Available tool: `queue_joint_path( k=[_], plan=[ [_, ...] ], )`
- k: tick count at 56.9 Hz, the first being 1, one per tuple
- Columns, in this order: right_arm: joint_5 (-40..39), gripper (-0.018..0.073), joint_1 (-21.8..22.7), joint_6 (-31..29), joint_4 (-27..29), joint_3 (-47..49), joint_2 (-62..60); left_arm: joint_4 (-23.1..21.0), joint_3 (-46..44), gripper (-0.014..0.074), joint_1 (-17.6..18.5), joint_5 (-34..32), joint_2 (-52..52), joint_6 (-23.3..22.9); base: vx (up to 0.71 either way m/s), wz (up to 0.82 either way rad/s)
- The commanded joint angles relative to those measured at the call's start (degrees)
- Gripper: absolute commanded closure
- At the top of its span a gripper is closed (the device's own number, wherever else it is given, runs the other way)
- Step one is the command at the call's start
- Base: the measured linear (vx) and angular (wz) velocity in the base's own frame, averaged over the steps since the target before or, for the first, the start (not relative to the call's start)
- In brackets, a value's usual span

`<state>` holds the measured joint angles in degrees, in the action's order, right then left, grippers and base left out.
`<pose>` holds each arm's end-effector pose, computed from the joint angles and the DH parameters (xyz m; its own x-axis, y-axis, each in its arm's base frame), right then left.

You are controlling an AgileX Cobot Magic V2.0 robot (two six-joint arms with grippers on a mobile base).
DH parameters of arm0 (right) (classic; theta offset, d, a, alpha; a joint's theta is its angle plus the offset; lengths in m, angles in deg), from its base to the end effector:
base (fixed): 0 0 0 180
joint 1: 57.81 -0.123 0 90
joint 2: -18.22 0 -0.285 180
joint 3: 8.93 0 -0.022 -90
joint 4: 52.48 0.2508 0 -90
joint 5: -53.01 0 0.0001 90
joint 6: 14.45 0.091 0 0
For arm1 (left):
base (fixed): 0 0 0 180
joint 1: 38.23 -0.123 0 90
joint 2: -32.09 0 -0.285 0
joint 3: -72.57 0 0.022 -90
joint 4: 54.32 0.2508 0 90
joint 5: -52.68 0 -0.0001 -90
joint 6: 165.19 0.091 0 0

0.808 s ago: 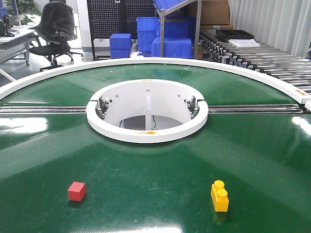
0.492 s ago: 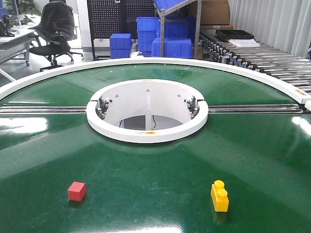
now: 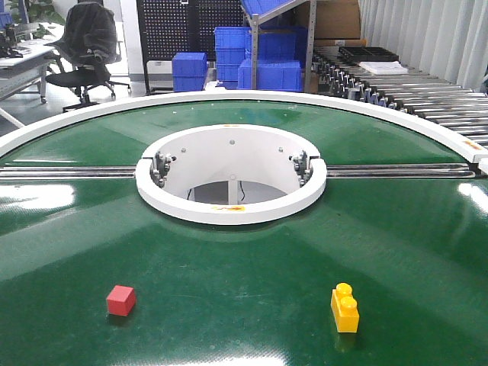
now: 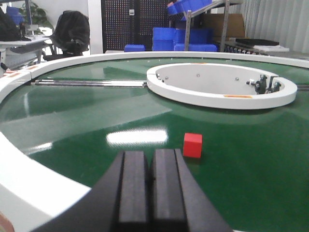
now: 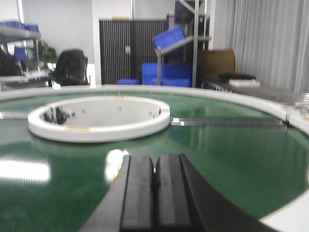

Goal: Pick red and yellow blocks into blue bin

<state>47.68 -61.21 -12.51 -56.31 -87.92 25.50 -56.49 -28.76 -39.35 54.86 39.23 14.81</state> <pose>0.0559 0.0039 0.2116 0.1590 -0.0233 -0.9870 -0.0603 0.9976 -0.0333 0.0567 0.0010 0.2018 0.0358 -0.0371 -0.9987 -0.0168 0.9991 -0.0378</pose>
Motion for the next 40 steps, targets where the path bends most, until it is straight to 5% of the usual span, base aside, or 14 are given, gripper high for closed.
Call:
queue_joint_path(
  k=[1, 8, 17, 27, 40],
  plan=[
    [-8.98, 0.0569, -0.06, -0.2, -0.28, 0.04, -0.23, -0.09, -1.64, 0.0595, -0.11, -12.65, -0.94, -0.66, 0.0, 0.0],
    [-5.53, 0.0569, -0.06, 0.62, -0.01, 6.16, -0.23, -0.09, -4.92, 0.0595, -0.11, -20.31, -0.94, -5.38, 0.0, 0.0],
    [2.82, 0.0569, -0.06, -3.13, -0.51, 24.03, 4.79, 0.1, -21.64, 0.0595, -0.11, -9.92, 2.98, -5.27, 0.0, 0.0],
    [9.21, 0.0569, -0.06, -4.71, -0.39, 45.55, 24.28, 0.14, -43.17, 0.0595, -0.11, -2.18, 21.94, -0.45, 0.0, 0.0],
    [9.76, 0.0569, -0.06, -3.19, 0.4, 53.74, 42.01, -0.06, -54.45, 0.0595, -0.11, -0.47, 40.16, 0.0, 0.0, 0.0]
  ],
)
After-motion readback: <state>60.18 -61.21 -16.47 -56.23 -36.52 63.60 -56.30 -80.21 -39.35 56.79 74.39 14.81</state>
